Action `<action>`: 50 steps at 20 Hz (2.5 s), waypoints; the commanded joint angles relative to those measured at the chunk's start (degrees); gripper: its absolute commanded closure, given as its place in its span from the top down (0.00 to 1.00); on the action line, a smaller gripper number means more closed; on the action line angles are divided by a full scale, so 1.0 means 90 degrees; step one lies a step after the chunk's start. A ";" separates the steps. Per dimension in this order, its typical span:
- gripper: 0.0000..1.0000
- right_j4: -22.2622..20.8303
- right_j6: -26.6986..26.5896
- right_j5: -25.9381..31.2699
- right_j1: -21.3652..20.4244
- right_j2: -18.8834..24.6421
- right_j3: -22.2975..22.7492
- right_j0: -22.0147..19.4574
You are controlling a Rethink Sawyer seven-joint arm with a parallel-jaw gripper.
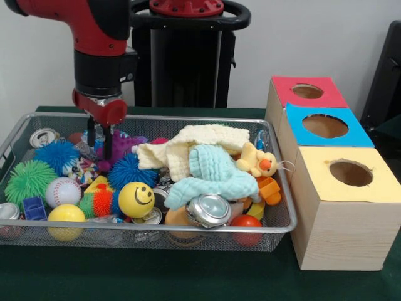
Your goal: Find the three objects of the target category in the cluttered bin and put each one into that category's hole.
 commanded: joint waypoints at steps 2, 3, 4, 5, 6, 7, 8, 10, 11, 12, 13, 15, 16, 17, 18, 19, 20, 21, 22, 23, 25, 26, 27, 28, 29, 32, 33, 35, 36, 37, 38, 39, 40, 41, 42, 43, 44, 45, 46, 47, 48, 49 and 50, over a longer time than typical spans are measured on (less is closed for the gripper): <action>1.00 0.0070 -0.0221 -0.0038 0.0135 0.0764 -0.0598 -0.0311; 1.00 0.0080 -0.0224 -0.0013 0.0115 0.0786 -0.0591 -0.0324; 1.00 0.0106 -0.0218 0.0024 0.0110 0.0804 -0.0613 -0.0326; 1.00 0.0105 -0.0198 0.0018 0.0126 0.0804 -0.0628 -0.0321; 1.00 0.0099 -0.0168 -0.0022 0.0189 0.0802 -0.0674 -0.0311; 1.00 0.0088 -0.0150 -0.0049 0.0233 0.0800 -0.0705 -0.0305; 1.00 0.0080 -0.0113 -0.0104 0.0308 0.0793 -0.0749 -0.0290; 1.00 0.0074 -0.0035 -0.0199 0.0433 0.0757 -0.0839 -0.0231; 1.00 0.0073 -0.0007 -0.0230 0.0478 0.0745 -0.0866 -0.0208; 1.00 0.0062 0.0041 -0.0301 0.0525 0.0718 -0.0911 -0.0152; 1.00 0.0078 0.0109 -0.0341 0.0541 0.0688 -0.0908 -0.0096; 1.00 0.0112 0.0235 -0.0414 0.0564 0.0634 -0.0891 -0.0001; 1.00 0.0140 0.0332 -0.0469 0.0579 0.0578 -0.0875 0.0073; 1.00 0.0152 0.0372 -0.0489 0.0585 0.0548 -0.0876 0.0111; 1.00 0.0170 0.0434 -0.0526 0.0589 0.0507 -0.0867 0.0166; 1.00 0.0180 0.0458 -0.0543 0.0598 0.0487 -0.0874 0.0194; 1.00 0.0194 0.0506 -0.0600 0.0650 0.0448 -0.0908 0.0237; 1.00 0.0204 0.0534 -0.0635 0.0682 0.0418 -0.0928 0.0265; 1.00 0.0219 0.0572 -0.0678 0.0709 0.0375 -0.0953 0.0294; 1.00 0.0226 0.0584 -0.0702 0.0733 0.0348 -0.0971 0.0313; 1.00 0.0239 0.0587 -0.0736 0.0736 0.0301 -0.0968 0.0333; 1.00 0.0244 0.0607 -0.0746 0.0695 0.0260 -0.0923 0.0384; 1.00 0.0247 0.0608 -0.0750 0.0689 0.0239 -0.0912 0.0399; 1.00 0.0240 0.0621 -0.0779 0.0733 0.0180 -0.0929 0.0428; 1.00 0.0236 0.0625 -0.0800 0.0760 0.0143 -0.0933 0.0444; 1.00 0.0210 0.0652 -0.0830 0.0829 -0.0086 -0.0947 0.0485; 1.00 0.0216 0.0657 -0.0811 0.0790 -0.0143 -0.0912 0.0495; 1.00 0.0221 0.0635 -0.0676 0.0553 -0.0282 -0.0752 0.0471; 1.00 0.0220 0.0606 -0.0576 0.0391 -0.0360 -0.0680 0.0455; 1.00 0.0218 0.0599 -0.0559 0.0346 -0.0399 -0.0653 0.0450; 1.00 0.0212 0.0615 -0.0568 0.0321 -0.0469 -0.0628 0.0463; 1.00 0.0206 0.0607 -0.0577 0.0319 -0.0489 -0.0616 0.0451; 1.00 0.0201 0.0597 -0.0564 0.0261 -0.0524 -0.0559 0.0418; 1.00 0.0201 0.0568 -0.0533 0.0217 -0.0536 -0.0535 0.0386; 1.00 0.0201 0.0539 -0.0501 0.0173 -0.0547 -0.0510 0.0354; 1.00 0.0198 0.0513 -0.0490 0.0153 -0.0550 -0.0499 0.0323; 1.00 0.0201 0.0474 -0.0447 0.0116 -0.0545 -0.0500 0.0277; 1.00 0.0202 0.0457 -0.0440 0.0106 -0.0542 -0.0496 0.0253; 1.00 0.0207 0.0482 -0.0466 0.0105 -0.0565 -0.0467 0.0269; 1.00 0.0212 0.0507 -0.0491 0.0104 -0.0589 -0.0439 0.0285; 1.00 0.0215 0.0556 -0.0554 0.0171 -0.0614 -0.0404 0.0314; 1.00 0.0218 0.0604 -0.0617 0.0238 -0.0638 -0.0370 0.0344; 1.00 0.0211 0.0604 -0.0685 0.0413 -0.0615 -0.0421 0.0307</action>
